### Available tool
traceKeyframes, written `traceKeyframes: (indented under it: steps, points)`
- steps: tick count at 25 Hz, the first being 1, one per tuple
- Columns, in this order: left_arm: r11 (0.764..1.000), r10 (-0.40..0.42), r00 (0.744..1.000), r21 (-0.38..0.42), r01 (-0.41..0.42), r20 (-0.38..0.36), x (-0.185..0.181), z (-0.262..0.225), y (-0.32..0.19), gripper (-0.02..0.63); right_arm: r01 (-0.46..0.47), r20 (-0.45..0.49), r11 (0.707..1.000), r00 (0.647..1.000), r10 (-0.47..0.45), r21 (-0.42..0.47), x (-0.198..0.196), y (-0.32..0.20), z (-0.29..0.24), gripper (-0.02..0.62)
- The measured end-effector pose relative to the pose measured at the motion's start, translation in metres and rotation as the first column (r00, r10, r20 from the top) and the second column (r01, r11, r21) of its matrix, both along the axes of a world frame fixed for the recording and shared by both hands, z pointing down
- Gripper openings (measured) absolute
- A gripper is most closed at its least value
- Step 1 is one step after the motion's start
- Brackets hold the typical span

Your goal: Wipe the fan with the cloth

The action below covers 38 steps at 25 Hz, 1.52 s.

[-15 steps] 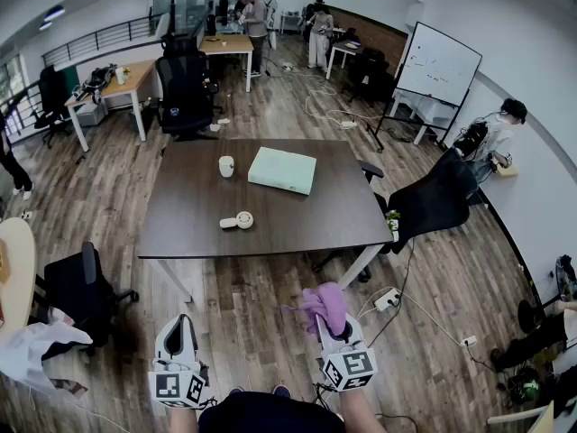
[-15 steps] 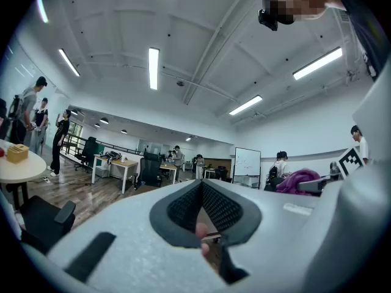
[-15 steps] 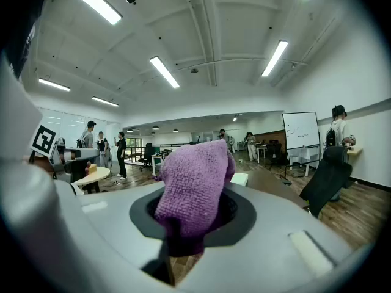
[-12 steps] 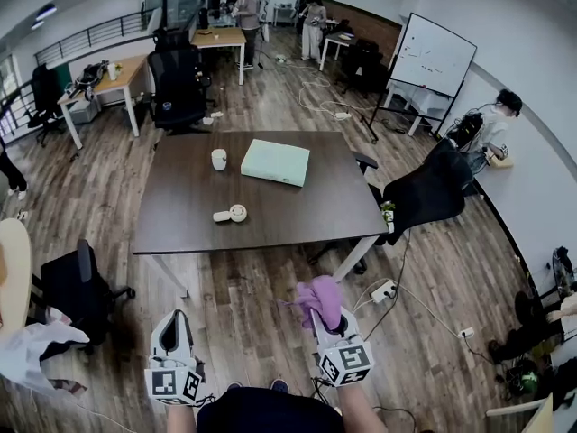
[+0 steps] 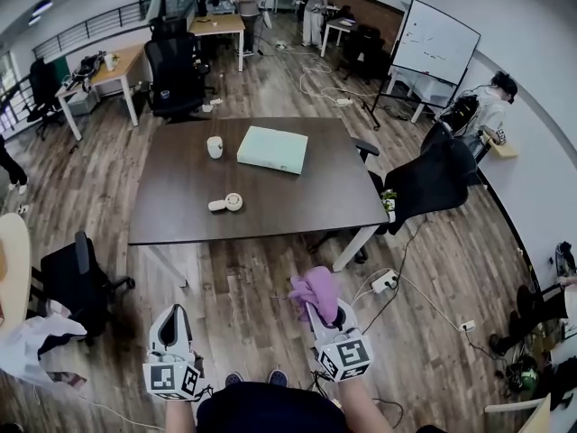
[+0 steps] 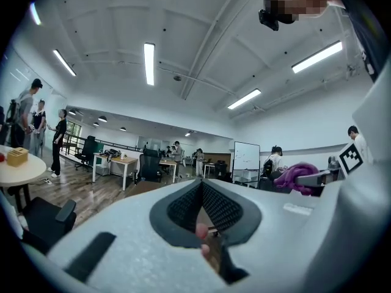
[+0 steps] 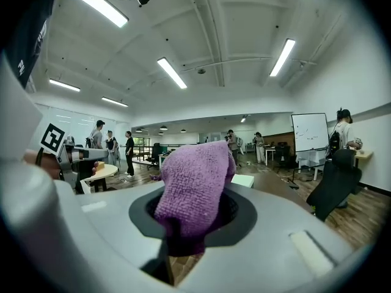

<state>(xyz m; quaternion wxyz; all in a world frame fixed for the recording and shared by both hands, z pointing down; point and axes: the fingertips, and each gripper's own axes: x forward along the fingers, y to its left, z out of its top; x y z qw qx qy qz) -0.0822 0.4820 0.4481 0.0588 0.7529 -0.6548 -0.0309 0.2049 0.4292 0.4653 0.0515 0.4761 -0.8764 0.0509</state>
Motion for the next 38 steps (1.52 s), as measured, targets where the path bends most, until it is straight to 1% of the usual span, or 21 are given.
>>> traceKeyframes:
  steps: [5, 10, 13, 16, 18, 22, 25, 31, 34, 38]
  points:
    - [0.999, -0.014, 1.0, -0.039, 0.014, 0.024, 0.017, 0.011, -0.003, 0.006, 0.044, 0.013, 0.999, 0.999, -0.043, -0.026, 0.01, -0.001, 0.014, 0.106]
    - [0.998, -0.042, 0.998, -0.035, 0.044, 0.047, 0.029, 0.01, -0.005, 0.006, 0.075, 0.06, 0.995, 0.996, -0.072, -0.059, 0.015, -0.015, 0.024, 0.106]
    - [0.997, -0.059, 0.996, -0.045, 0.062, 0.061, 0.025, 0.011, -0.014, 0.006, 0.099, 0.069, 0.993, 0.993, -0.094, -0.061, 0.011, -0.03, 0.025, 0.106]
    - [0.996, -0.082, 0.996, -0.042, 0.084, 0.045, 0.014, 0.016, -0.035, 0.006, 0.126, 0.081, 0.99, 0.989, -0.121, -0.059, 0.0, -0.056, 0.027, 0.106]
    - [0.995, -0.084, 0.996, -0.043, 0.086, 0.044, 0.004, 0.022, -0.052, 0.006, 0.127, 0.083, 0.99, 0.989, -0.123, -0.052, -0.01, -0.075, 0.028, 0.106]
    - [0.997, -0.06, 0.997, -0.041, 0.062, 0.038, -0.015, 0.034, -0.102, 0.006, 0.126, 0.072, 0.992, 0.99, -0.123, -0.031, -0.031, -0.119, 0.029, 0.106]
    - [0.999, -0.038, 0.999, -0.033, 0.039, 0.031, -0.036, 0.041, -0.153, 0.006, 0.127, 0.071, 0.992, 0.99, -0.126, -0.013, -0.053, -0.157, 0.029, 0.106]
    - [0.999, -0.002, 1.0, -0.034, 0.003, 0.018, -0.081, 0.04, -0.254, 0.006, 0.111, 0.042, 0.994, 0.993, -0.11, -0.006, -0.096, -0.234, 0.018, 0.107]
    - [0.999, 0.022, 1.0, -0.04, -0.022, 0.003, -0.098, 0.046, -0.302, 0.006, 0.095, 0.022, 0.995, 0.995, -0.095, -0.022, -0.116, -0.277, 0.023, 0.107]
    - [0.994, 0.086, 0.996, -0.068, -0.086, 0.0, -0.117, 0.054, -0.366, 0.006, 0.077, 0.013, 0.996, 0.997, -0.076, -0.036, -0.145, -0.336, 0.025, 0.107]
